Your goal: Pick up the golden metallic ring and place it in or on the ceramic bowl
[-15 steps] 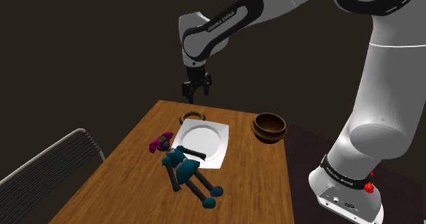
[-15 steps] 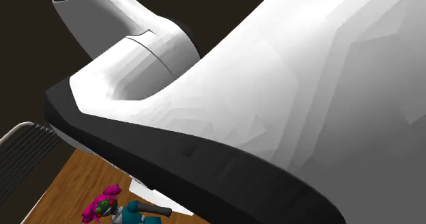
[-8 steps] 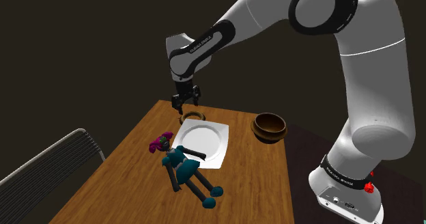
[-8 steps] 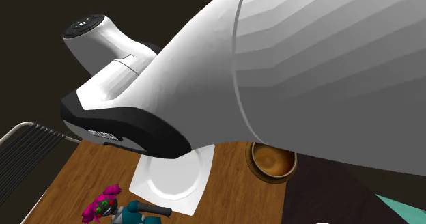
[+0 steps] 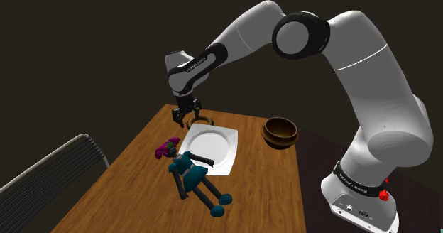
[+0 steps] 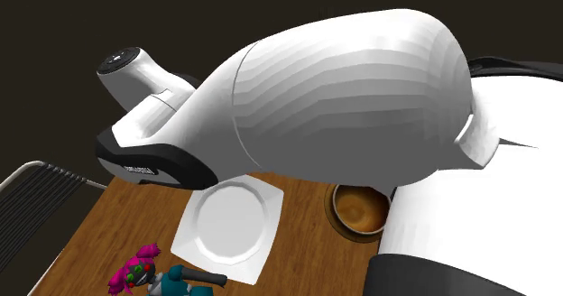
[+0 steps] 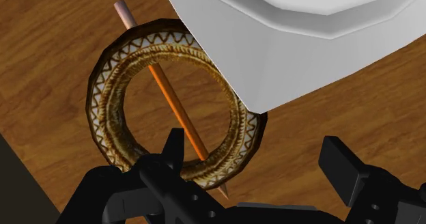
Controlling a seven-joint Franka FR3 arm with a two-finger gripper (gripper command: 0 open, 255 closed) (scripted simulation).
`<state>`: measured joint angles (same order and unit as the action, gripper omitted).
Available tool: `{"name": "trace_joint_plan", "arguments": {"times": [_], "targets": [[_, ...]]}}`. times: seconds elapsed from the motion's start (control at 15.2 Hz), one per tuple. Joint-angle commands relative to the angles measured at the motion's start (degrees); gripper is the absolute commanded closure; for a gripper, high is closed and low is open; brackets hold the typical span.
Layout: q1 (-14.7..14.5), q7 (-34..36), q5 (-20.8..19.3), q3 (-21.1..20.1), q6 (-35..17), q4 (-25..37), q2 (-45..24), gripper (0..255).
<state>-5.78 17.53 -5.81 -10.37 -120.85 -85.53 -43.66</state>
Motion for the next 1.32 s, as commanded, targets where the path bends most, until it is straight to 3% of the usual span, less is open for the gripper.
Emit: {"name": "trace_joint_plan", "arguments": {"times": [0.0, 0.73, 0.79, 1.25], "targets": [[-0.12, 0.10, -0.12, 0.09, -0.91, -0.01, -0.89, 0], [-0.24, 0.22, -0.33, 0.27, -2.87, -0.60, -2.27, 0], [-0.24, 0.22, -0.33, 0.27, -2.87, -0.60, -2.27, 255], [-0.24, 0.22, -0.34, 0.27, -2.87, -0.59, -2.28, 255]]}}
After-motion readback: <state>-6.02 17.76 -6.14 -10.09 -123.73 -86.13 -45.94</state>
